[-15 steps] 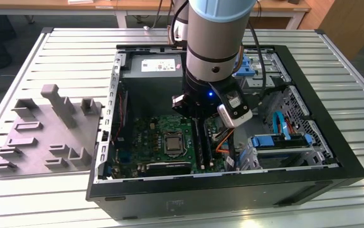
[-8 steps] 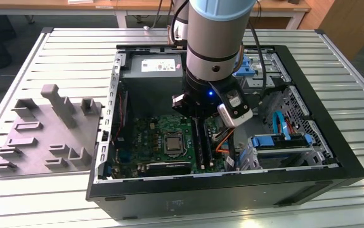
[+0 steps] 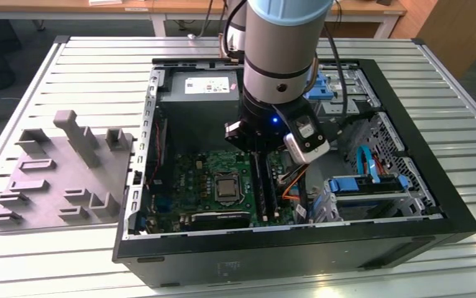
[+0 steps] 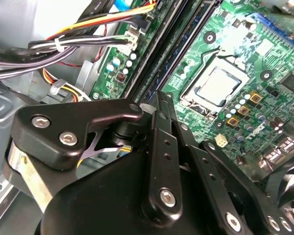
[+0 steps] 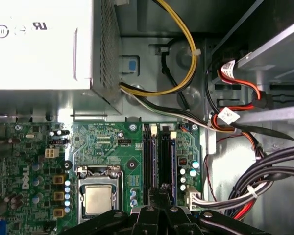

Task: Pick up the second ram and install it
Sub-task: 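Press down the second ram until it locks into place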

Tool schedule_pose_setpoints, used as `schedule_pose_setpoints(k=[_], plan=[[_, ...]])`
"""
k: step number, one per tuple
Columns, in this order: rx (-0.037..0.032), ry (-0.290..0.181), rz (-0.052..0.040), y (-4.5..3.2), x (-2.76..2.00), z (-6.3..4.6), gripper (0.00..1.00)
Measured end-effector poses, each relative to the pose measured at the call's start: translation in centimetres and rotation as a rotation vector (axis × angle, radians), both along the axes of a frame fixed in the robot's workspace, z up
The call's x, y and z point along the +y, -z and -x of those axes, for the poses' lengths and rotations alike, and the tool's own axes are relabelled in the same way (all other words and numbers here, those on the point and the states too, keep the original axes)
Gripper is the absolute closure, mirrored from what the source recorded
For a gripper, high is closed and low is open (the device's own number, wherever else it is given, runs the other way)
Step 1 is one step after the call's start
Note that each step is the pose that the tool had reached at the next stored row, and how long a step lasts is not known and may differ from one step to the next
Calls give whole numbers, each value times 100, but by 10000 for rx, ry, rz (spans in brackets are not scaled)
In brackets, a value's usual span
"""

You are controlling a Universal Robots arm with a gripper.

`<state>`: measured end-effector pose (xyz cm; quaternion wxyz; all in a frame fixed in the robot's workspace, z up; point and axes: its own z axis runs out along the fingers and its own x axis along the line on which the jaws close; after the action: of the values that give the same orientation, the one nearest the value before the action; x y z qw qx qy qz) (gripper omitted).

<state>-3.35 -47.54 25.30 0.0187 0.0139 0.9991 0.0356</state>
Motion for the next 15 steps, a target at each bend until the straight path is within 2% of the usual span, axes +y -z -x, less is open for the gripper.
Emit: schedule_pose_setpoints(k=[7, 15], plan=[[0, -1, -23, 20, 88, 0, 89], [0, 0, -26, 93, 212, 0, 89]])
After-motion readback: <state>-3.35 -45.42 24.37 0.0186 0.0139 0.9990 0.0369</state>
